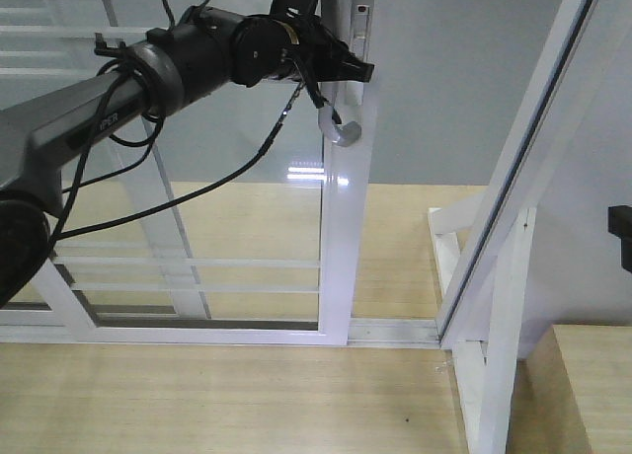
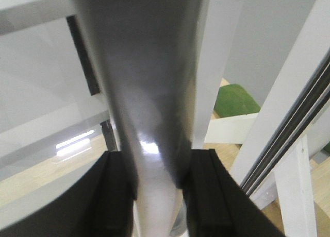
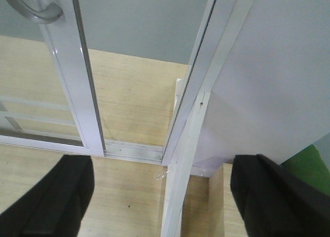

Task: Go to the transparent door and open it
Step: 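Slide the glass door along its track away from the frame post with left gripper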

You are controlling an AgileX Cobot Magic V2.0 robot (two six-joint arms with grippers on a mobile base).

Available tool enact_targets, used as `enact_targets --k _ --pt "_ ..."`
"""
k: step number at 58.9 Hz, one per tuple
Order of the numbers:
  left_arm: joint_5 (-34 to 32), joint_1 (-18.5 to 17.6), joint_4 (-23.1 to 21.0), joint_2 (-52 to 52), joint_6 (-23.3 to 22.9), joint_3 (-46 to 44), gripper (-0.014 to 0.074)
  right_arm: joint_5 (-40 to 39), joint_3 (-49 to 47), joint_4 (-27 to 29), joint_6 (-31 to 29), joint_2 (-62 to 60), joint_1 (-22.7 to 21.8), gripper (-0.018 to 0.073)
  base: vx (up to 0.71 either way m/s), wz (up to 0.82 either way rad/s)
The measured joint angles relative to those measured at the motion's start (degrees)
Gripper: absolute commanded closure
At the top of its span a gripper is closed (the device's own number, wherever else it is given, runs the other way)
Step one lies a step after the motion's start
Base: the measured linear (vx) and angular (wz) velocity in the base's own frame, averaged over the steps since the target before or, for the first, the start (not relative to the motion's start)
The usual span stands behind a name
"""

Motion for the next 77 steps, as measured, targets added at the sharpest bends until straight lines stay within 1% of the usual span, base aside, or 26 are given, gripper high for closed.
enact_targets --k 20,46,57,77 --pt "7.28 3.7 -0.75 -2.34 0.0 0.38 0.0603 0.07 0.0 -0.48 0.0 0.0 0.0 -0.0035 0.0 0.0" --pt "16.26 9.88 -1.13 -5.17 0.0 0.65 0.0603 0.13 0.0 -1.15 0.0 0.0 0.0 -0.0035 0.0 0.0" --pt "17.9 12.46 -1.18 -5.92 0.12 1.22 0.0603 0.13 0.0 -1.27 0.0 0.0 0.0 -0.0035 0.0 0.01" --pt "19.73 15.66 -1.12 -6.44 0.02 1.33 0.0603 0.13 0.0 -1.27 0.0 0.0 0.0 -0.0035 -0.01 0.03"
